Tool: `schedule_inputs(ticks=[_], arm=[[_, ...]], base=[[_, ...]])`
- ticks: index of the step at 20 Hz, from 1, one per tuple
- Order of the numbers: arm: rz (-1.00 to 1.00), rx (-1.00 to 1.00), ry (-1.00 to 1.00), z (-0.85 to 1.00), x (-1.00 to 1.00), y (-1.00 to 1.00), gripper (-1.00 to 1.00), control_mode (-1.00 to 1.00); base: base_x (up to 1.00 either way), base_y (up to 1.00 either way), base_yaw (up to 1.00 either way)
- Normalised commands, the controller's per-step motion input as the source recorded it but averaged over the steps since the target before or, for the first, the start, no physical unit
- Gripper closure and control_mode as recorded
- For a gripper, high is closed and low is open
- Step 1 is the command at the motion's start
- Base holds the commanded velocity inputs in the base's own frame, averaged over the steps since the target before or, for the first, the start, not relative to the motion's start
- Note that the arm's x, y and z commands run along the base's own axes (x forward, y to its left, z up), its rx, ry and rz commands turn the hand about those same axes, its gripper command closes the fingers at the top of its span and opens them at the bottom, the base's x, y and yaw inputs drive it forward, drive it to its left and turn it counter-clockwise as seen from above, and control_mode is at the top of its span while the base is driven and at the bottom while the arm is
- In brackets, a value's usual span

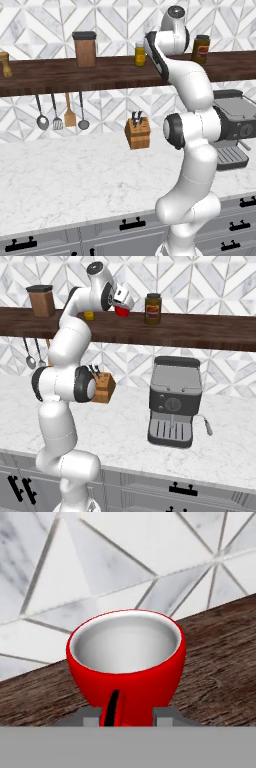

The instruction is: Gather all objects into one cabinet and sort the glasses and bowls to opposite sides.

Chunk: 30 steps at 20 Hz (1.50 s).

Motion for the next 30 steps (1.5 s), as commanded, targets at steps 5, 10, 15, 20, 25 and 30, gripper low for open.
schedule_inputs(ticks=[5,10,15,20,25,30], arm=[[-0.08,0.0,-0.03,0.0,0.0,0.0,1.0,-1.0],[-0.01,0.0,-0.01,0.0,-0.09,0.0,1.0,-1.0],[0.15,0.0,0.0,0.0,-0.5,0.0,1.0,-1.0],[0.29,0.0,0.0,0.0,-0.8,0.0,1.0,-1.0],[0.34,-0.01,0.0,0.0,-0.98,0.0,1.0,-1.0],[0.35,-0.03,-0.02,0.0,-1.0,0.0,1.0,-1.0]], base=[[0.0,0.0,0.0],[0.0,0.0,0.0],[0.0,0.0,0.0],[0.0,0.0,0.0],[0.0,0.0,0.0],[0.0,0.0,0.0]])
